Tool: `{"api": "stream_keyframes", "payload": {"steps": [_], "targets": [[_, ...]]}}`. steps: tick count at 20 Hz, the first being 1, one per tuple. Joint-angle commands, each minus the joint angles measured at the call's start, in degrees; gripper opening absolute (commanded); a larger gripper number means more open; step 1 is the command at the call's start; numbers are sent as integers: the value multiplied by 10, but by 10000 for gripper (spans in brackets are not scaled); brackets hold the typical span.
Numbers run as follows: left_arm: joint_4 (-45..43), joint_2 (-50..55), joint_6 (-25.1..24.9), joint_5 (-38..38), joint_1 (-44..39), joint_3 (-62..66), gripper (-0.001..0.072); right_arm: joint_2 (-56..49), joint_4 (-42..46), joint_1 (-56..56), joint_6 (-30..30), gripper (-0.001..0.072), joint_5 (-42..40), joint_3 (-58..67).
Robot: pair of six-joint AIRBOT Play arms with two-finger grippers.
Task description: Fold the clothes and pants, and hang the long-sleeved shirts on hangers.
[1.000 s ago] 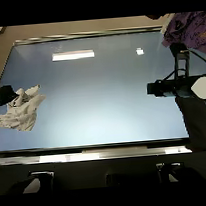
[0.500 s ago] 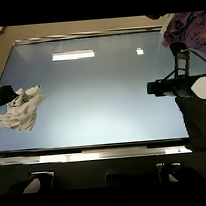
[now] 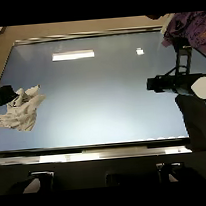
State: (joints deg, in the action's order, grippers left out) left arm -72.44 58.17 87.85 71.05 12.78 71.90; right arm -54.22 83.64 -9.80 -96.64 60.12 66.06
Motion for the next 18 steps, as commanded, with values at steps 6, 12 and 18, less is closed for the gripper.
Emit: {"api": "stream_keyframes", "payload": {"steps": [6, 12, 18], "targets": [[-155, 31, 164, 59, 4, 0, 720, 0, 0, 0, 0, 39, -2, 0], [-206, 99, 172, -92, 65, -76, 720, 0, -1, 0, 0, 39, 16, 0], [-206, 199, 172, -219, 82, -101, 720, 0, -1, 0, -1, 39, 32, 0]]}}
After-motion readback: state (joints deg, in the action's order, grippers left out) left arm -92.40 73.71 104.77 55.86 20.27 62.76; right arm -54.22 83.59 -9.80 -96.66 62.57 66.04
